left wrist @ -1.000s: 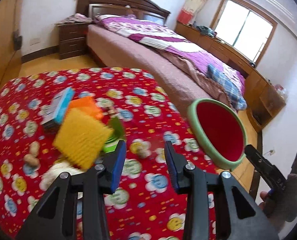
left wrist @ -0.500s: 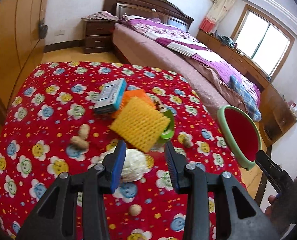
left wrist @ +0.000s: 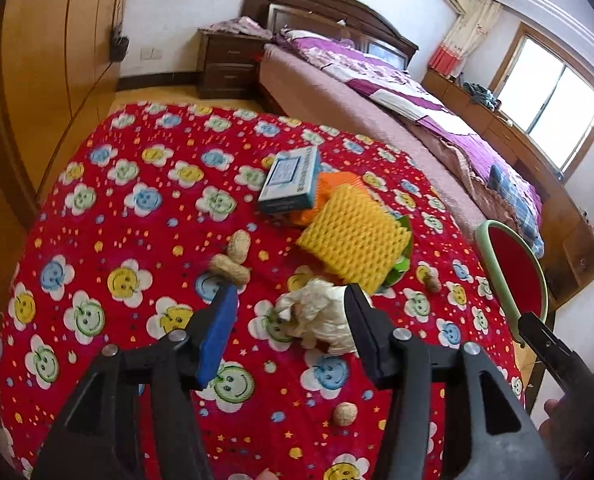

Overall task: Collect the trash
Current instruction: 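Close the left tool on the white crumpled tissue and lift it, then grasp the yellow foam net with the right tool while the left tool holds the tissue, then carry the tissue in the left tool and foam net in the right tool over the bucket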

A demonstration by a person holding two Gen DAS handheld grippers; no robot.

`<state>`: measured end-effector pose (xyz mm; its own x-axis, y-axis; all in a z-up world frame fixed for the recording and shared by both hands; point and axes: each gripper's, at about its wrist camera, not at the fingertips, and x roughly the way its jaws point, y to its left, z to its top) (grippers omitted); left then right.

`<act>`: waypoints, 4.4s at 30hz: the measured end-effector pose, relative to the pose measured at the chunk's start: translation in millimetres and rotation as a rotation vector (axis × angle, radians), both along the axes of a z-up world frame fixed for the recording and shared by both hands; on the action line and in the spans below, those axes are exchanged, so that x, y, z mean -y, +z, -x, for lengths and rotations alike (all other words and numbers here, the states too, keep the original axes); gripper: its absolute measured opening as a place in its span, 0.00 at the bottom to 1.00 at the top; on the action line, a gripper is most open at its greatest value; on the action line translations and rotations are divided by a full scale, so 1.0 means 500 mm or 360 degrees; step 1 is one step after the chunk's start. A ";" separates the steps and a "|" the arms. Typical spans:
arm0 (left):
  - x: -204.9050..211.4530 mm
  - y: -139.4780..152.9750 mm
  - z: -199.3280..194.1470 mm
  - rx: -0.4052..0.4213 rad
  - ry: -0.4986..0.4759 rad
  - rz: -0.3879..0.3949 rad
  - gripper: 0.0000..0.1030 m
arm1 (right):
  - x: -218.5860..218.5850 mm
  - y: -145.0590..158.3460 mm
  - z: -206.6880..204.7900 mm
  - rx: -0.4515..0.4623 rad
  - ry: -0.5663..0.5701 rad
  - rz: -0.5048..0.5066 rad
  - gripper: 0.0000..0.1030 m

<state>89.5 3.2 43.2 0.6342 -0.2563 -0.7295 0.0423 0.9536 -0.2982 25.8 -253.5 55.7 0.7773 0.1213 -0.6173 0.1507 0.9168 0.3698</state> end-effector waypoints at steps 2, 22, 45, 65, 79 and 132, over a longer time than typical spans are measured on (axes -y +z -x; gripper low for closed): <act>-0.008 -0.011 -0.003 -0.0039 0.0007 0.0021 0.54 | -0.005 -0.002 0.000 -0.0008 0.0005 0.0001 0.59; 0.088 -0.086 -0.050 -0.0112 -0.0182 -0.0077 0.57 | 0.013 -0.043 -0.015 -0.0087 -0.0009 -0.0020 0.59; 0.061 -0.043 -0.020 0.0005 -0.0203 0.0114 0.35 | -0.014 -0.021 -0.015 -0.0058 0.0034 0.0009 0.59; -0.105 -0.002 -0.033 0.0163 0.0098 0.0080 0.35 | -0.156 0.000 -0.174 -0.0068 0.0273 0.0082 0.59; -0.132 -0.032 -0.043 0.0137 0.0103 0.0146 0.35 | -0.193 -0.088 -0.281 -0.0258 0.0293 0.0083 0.33; 0.368 0.159 -0.011 0.0311 -0.0779 0.0108 0.35 | 0.199 0.136 0.072 0.0354 -0.0393 0.0045 0.12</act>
